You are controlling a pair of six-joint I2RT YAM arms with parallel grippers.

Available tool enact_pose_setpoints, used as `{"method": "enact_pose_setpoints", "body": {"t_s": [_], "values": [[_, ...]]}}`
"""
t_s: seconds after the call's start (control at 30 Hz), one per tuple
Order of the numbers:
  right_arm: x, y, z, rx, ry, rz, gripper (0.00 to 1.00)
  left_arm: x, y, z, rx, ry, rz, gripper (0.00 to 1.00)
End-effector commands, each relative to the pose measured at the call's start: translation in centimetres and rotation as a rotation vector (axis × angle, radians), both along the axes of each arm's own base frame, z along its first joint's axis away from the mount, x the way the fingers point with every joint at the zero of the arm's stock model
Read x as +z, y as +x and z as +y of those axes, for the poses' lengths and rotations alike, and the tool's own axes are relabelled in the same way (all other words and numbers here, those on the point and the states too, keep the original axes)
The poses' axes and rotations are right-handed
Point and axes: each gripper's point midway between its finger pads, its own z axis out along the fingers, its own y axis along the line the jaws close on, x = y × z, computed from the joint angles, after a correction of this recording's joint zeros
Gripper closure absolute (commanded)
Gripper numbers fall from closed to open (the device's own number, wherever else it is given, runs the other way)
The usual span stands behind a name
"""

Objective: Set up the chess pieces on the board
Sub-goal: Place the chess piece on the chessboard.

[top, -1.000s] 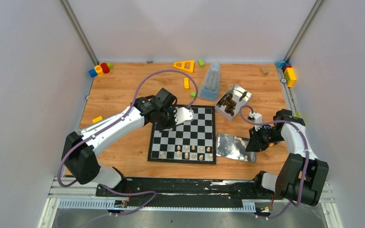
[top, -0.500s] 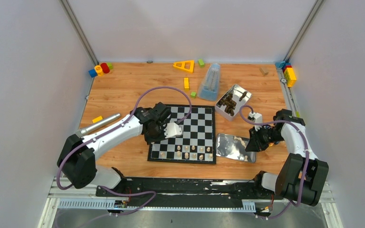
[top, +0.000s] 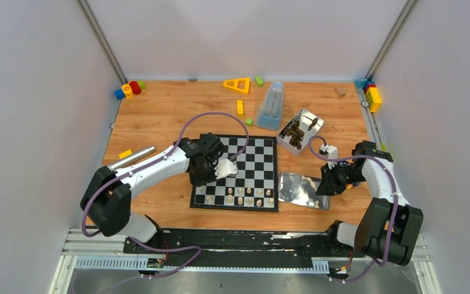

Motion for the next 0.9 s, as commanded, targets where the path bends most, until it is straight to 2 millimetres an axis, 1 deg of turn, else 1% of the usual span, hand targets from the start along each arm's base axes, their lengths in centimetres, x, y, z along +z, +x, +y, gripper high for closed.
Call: {"method": "enact_pose_setpoints", "body": {"t_s": [0.0, 0.17, 0.37, 0.67, 0.87], "values": [[0.6, 1.0, 0.1, 0.019, 0.014, -0.056, 1.0, 0.0, -0.4, -1.0, 0.013, -0.038, 0.043, 0.9], [0.6, 1.1, 0.1, 0.02, 0.014, -0.061, 1.0, -0.6, -0.7, -0.9, 0.016, -0.023, 0.061, 0.89], [0.6, 1.0, 0.1, 0.02, 0.012, -0.063, 1.0, -0.7, -0.3, -0.8, 0.025, -0.013, 0.04, 0.88], [0.7, 1.0, 0.0, 0.018, 0.004, -0.066, 1.0, -1.3, -0.7, -0.8, 0.02, -0.001, 0.054, 0.83], [0.7, 0.9, 0.0, 0.019, 0.002, -0.066, 1.0, -1.5, -0.3, -0.5, 0.023, 0.022, 0.036, 0.83]]}}
